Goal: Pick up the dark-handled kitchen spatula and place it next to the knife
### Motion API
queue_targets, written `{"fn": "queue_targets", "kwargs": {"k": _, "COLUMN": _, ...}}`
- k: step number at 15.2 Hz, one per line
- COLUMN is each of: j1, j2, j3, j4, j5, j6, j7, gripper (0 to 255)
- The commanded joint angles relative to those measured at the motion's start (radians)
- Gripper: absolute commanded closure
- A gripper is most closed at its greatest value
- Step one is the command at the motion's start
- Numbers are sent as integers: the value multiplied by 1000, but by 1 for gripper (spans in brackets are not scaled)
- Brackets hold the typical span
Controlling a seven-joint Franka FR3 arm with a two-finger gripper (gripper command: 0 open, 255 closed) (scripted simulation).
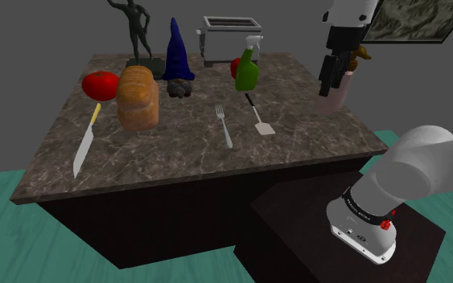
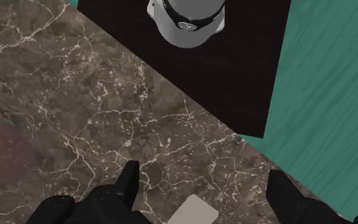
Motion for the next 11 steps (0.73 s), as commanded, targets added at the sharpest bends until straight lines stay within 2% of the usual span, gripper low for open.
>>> {"fn": "queue_targets", "kwargs": {"k": 1, "j1": 0, "j2": 0, "j3": 0, "j4": 0, "j5": 0, "j6": 0, "j7": 0, "gripper": 0}}
{"fn": "queue_targets", "kwargs": {"k": 11, "j1": -55, "j2": 218, "j3": 126, "j4": -77, "j5": 52, "j6": 433, "j7": 283, "gripper": 0}}
